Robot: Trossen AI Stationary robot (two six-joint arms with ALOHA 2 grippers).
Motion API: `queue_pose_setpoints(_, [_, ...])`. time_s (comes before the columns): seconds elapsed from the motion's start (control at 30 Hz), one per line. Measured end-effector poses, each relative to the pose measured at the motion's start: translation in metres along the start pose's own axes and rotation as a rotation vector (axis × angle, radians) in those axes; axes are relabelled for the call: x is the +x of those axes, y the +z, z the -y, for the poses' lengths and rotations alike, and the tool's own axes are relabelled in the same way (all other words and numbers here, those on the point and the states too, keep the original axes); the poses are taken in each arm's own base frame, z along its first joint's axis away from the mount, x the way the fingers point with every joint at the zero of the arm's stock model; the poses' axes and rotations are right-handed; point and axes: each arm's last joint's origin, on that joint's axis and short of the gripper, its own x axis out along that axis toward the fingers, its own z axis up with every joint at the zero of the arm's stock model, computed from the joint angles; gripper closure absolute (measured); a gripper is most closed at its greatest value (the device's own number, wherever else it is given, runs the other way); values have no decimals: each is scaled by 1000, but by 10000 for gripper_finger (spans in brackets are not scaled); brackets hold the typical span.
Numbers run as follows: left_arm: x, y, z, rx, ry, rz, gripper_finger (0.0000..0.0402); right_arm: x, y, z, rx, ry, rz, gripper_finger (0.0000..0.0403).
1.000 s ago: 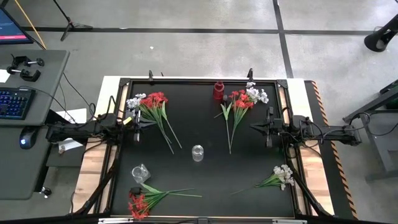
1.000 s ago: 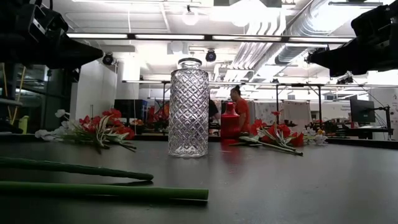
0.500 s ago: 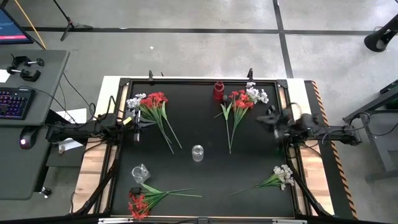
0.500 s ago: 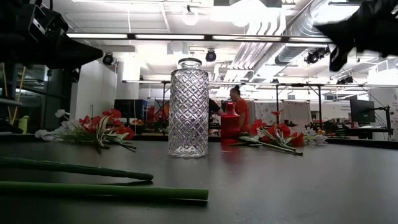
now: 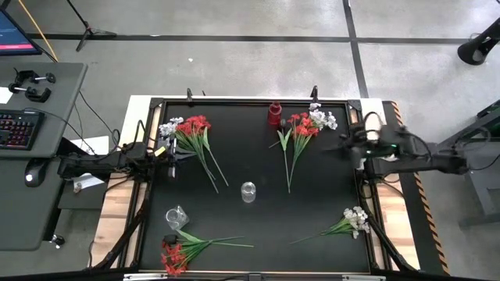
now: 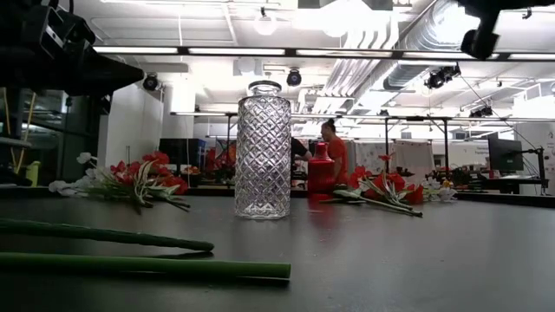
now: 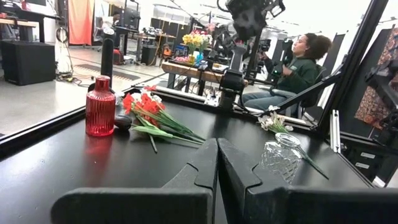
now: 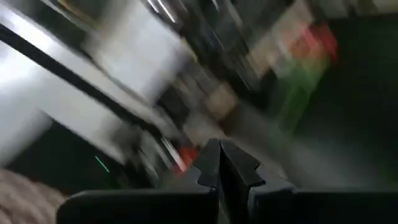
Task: Sort flowers into vase by color
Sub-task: Put the bottom white flowers into the right transparent vase
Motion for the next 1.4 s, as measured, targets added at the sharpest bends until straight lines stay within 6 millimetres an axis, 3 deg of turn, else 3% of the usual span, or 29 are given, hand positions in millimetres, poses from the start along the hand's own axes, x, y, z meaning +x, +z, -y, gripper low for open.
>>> queue_pose_setpoints(0.13, [0, 0, 0, 0, 0, 0, 402, 22, -3, -9, 67, -141, -343, 402])
queue_pose_setpoints(0.3, [0, 0, 0, 0, 0, 0, 402, 57, -30, -18, 277, -218, -604, 402])
queue_pose_setpoints(0.4, [0, 0, 0, 0, 0, 0, 402, 77, -58, -26, 456, -306, -694, 402])
queue_pose_setpoints(0.63, [0, 0, 0, 0, 0, 0, 402, 121, -133, -51, 871, -478, -713, 402])
queue_pose_setpoints(0.77, [0, 0, 0, 0, 0, 0, 402, 129, -173, -53, 1045, -625, -775, 399])
queue_pose_setpoints(0.9, [0, 0, 0, 0, 0, 0, 402, 127, -203, -51, 1105, -782, -852, 368])
queue_pose_setpoints(1.23, [0, 0, 0, 0, 0, 0, 402, 134, -203, -50, 1018, -1001, -787, 250])
queue_pose_setpoints(1.4, [0, 0, 0, 0, 0, 0, 402, 129, -202, -44, 997, -1091, -690, 213])
